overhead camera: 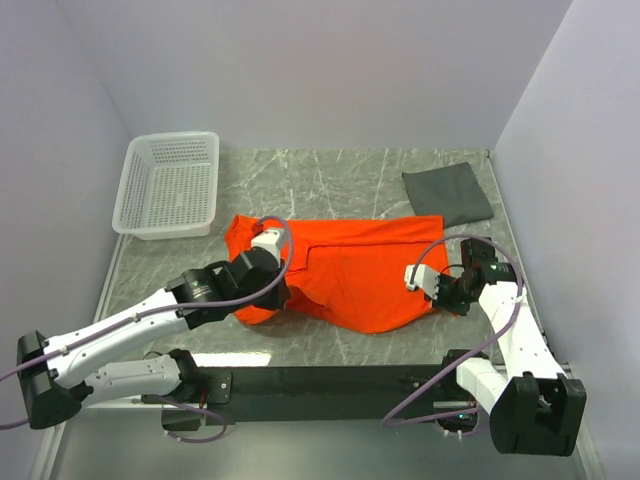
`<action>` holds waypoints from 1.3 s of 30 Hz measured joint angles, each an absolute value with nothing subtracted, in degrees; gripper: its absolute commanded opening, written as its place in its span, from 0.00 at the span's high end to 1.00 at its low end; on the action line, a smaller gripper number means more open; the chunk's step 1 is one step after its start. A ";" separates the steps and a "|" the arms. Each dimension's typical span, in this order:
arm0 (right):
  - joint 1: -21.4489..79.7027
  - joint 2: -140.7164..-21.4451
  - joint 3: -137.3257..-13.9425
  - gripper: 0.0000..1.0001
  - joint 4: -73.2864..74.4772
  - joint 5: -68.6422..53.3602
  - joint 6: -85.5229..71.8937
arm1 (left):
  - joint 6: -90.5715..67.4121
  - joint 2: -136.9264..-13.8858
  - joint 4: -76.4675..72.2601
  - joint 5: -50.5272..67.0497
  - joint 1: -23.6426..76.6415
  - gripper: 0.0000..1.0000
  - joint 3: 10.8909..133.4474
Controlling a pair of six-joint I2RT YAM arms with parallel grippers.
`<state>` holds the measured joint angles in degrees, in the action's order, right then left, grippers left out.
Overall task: Fold and stack the t-shirts
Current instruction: Fold the tshirt
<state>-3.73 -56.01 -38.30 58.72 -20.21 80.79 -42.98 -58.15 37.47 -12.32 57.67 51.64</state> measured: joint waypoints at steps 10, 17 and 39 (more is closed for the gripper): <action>-4.01 -59.57 -39.62 1.00 56.66 -21.41 74.48 | -41.60 -54.85 40.10 -12.27 49.82 0.99 52.03; -5.82 -62.50 -39.62 1.00 51.51 -20.51 70.26 | -38.13 -56.62 41.08 -12.40 43.99 0.99 56.01; -8.58 -70.19 -41.74 1.00 41.36 -20.12 58.70 | -18.11 -74.89 43.00 -16.99 38.96 0.99 72.03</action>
<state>-8.58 -70.19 -41.74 41.36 -20.12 58.70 -18.11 -74.89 43.00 -16.99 38.96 72.03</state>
